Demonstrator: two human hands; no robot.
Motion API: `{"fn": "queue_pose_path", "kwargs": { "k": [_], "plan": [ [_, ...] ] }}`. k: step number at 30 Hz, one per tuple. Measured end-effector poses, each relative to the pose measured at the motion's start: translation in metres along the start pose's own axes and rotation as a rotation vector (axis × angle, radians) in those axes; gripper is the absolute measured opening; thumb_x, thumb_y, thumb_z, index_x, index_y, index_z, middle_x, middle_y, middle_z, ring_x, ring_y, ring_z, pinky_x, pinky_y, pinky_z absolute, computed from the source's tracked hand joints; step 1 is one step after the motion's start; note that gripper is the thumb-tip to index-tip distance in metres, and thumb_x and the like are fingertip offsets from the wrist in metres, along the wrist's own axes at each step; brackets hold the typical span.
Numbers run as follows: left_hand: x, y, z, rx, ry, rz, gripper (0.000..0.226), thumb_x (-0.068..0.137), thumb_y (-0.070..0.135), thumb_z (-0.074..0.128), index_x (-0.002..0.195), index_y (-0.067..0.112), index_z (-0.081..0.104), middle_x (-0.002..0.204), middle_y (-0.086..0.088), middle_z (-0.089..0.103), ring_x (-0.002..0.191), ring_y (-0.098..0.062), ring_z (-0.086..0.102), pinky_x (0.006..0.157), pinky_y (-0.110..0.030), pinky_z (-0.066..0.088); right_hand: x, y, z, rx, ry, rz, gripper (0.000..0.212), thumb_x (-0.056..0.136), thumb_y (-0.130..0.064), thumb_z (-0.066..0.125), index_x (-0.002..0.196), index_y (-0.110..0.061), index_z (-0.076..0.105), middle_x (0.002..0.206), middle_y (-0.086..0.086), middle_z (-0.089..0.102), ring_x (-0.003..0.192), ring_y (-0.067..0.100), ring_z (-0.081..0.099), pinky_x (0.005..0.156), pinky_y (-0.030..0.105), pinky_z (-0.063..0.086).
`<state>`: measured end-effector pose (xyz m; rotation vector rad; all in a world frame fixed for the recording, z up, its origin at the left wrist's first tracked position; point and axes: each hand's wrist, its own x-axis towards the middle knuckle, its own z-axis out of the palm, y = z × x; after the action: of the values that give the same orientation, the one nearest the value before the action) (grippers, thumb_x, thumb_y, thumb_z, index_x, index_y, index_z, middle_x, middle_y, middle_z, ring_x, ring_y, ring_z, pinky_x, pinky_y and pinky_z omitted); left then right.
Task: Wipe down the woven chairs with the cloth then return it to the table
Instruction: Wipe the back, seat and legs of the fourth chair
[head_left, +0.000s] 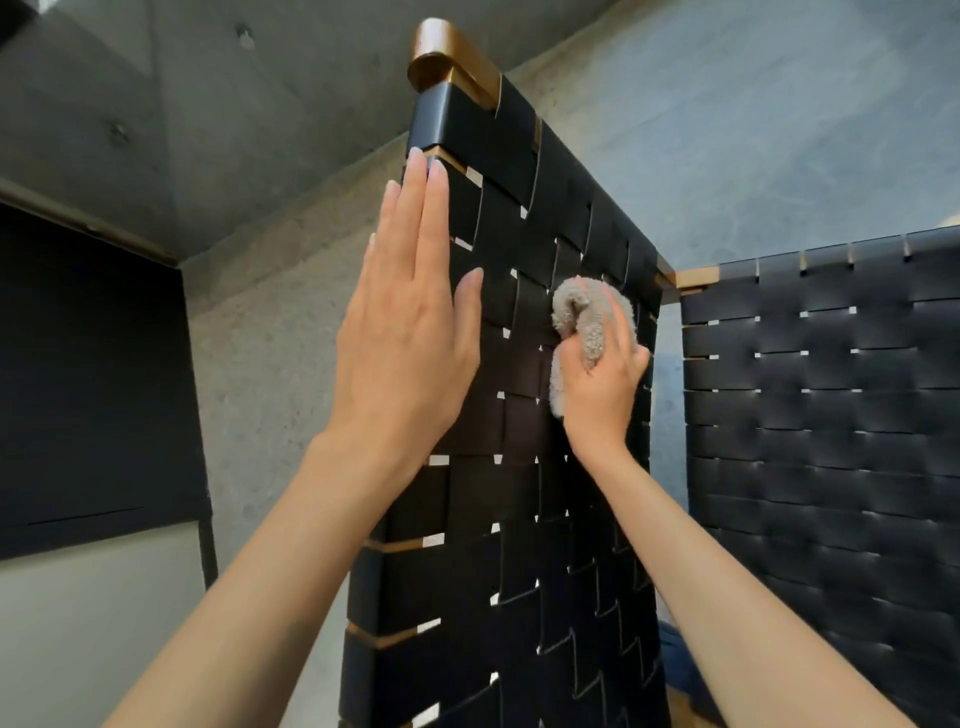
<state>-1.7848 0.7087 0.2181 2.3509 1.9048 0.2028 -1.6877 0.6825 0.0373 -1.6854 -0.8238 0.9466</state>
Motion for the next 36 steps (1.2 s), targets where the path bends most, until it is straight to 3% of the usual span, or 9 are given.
{"fn": "queue_pose_path", "kwargs": {
  "k": [8,15,18,22,24,27,31,33,36],
  "plan": [
    [0.003,0.000,0.007,0.082,0.035,0.034,0.068,0.099,0.023,0.044,0.152,0.014,0.003,0.160,0.002,-0.001,0.147,-0.012,0.004,0.091,0.010,0.009,0.039,0.083,-0.015,-0.179,0.078,0.491,0.050,0.099,-0.028,0.045,0.147,-0.021,0.033,0.142,0.010,0.043,0.129,0.030,0.030,0.098,0.040,0.033],
    [0.003,-0.001,0.007,-0.065,0.061,0.008,0.063,0.100,0.018,0.044,0.151,0.015,0.008,0.159,0.003,0.006,0.147,-0.012,0.006,0.106,0.001,0.007,0.033,0.090,-0.031,-0.353,0.002,0.700,0.045,0.103,-0.033,0.033,0.141,-0.010,0.042,0.132,0.020,0.052,0.122,0.038,0.045,0.102,0.039,0.030],
    [0.002,-0.001,0.006,-0.199,0.058,-0.031,0.055,0.102,0.014,0.035,0.151,0.017,0.011,0.159,0.006,0.008,0.146,-0.007,0.005,0.116,-0.012,0.006,0.004,0.052,-0.022,-0.255,0.085,0.571,0.037,0.101,-0.030,0.040,0.130,-0.011,0.053,0.121,0.015,0.058,0.115,0.033,0.049,0.095,0.039,0.039],
    [0.001,-0.001,0.005,-0.319,0.062,-0.072,0.050,0.103,0.011,0.030,0.150,0.019,0.016,0.158,0.009,0.012,0.145,-0.003,0.005,0.118,-0.021,0.010,-0.017,-0.020,-0.004,-0.039,0.078,0.198,0.033,0.097,-0.024,0.050,0.129,-0.032,0.051,0.129,0.000,0.054,0.102,0.007,0.041,0.077,0.011,0.036],
    [0.001,-0.003,0.006,-0.328,0.069,-0.075,0.050,0.103,0.011,0.031,0.150,0.020,0.017,0.158,0.010,0.012,0.145,-0.001,0.005,0.118,-0.021,0.010,-0.007,-0.059,0.004,0.044,0.031,0.026,0.042,0.096,-0.019,0.052,0.131,-0.041,0.042,0.137,-0.004,0.049,0.100,-0.003,0.037,0.082,0.008,0.036],
    [0.001,-0.005,0.008,-0.339,0.064,-0.074,0.052,0.102,0.011,0.031,0.151,0.021,0.018,0.158,0.010,0.012,0.144,0.001,0.005,0.117,-0.018,0.010,0.017,-0.112,0.019,0.077,-0.042,-0.207,0.046,0.096,-0.019,0.053,0.140,-0.030,0.043,0.147,-0.002,0.041,0.122,0.010,0.040,0.098,0.022,0.036],
    [0.001,-0.005,0.008,-0.318,0.052,-0.075,0.051,0.102,0.012,0.029,0.151,0.020,0.017,0.159,0.011,0.011,0.144,0.002,0.004,0.117,-0.019,0.010,0.043,-0.143,0.036,-0.019,0.001,-0.445,0.047,0.094,-0.019,0.055,0.138,-0.031,0.046,0.147,0.002,0.043,0.104,0.027,0.048,0.079,0.014,0.036],
    [0.001,-0.005,0.009,-0.296,0.060,-0.071,0.052,0.102,0.011,0.031,0.151,0.020,0.017,0.159,0.010,0.011,0.144,0.001,0.004,0.117,-0.018,0.010,0.047,-0.133,0.037,-0.046,0.054,-0.477,0.049,0.091,-0.017,0.059,0.135,-0.032,0.042,0.143,0.006,0.047,0.099,0.027,0.046,0.073,0.013,0.034],
    [0.001,-0.005,0.008,-0.279,0.067,-0.069,0.051,0.102,0.012,0.032,0.150,0.019,0.017,0.158,0.009,0.011,0.145,-0.002,0.005,0.116,-0.015,0.009,0.059,-0.103,0.034,-0.078,0.092,-0.355,0.046,0.092,-0.020,0.059,0.137,-0.020,0.049,0.143,0.009,0.047,0.106,0.020,0.038,0.079,0.019,0.036]
  ]
}}
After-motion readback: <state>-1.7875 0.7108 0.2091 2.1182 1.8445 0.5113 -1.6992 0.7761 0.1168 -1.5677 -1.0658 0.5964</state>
